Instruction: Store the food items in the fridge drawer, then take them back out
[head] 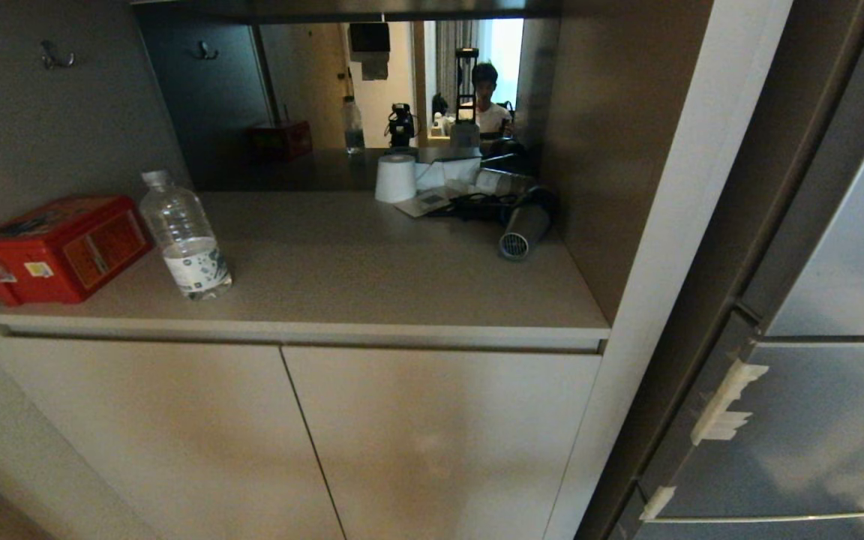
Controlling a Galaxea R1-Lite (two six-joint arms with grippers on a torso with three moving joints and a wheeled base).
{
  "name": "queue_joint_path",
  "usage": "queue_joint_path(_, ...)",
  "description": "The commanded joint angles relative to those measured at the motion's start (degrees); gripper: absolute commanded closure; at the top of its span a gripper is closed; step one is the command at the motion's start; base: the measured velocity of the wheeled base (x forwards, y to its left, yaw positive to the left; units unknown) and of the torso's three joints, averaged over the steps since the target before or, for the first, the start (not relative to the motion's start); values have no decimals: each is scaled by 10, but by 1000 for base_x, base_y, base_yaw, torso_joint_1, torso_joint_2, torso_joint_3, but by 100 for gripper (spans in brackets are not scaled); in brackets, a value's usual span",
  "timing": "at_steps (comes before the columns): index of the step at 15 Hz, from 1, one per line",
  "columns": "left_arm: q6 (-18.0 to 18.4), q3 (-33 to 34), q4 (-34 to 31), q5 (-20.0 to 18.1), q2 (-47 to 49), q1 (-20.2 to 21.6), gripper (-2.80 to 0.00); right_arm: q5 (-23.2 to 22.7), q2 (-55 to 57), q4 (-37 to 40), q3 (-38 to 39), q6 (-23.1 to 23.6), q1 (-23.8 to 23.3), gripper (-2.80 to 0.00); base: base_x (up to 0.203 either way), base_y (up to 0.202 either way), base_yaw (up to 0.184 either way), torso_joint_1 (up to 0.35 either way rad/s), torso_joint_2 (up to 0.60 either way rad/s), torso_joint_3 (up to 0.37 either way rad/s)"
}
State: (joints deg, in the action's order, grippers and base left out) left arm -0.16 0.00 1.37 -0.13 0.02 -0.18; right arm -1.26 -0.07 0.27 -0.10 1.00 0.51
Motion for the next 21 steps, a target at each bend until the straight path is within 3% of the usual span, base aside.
queue_joint_path(1, 0, 6, 0, 0, 0, 0, 0, -1, 1, 1, 0, 3, 0, 0, 0, 0, 0, 0, 0, 0)
queue_joint_path(21, 0, 6, 0, 0, 0, 0, 0, -1, 1, 0, 0, -7, 0, 0, 0, 0, 0, 0, 0, 0)
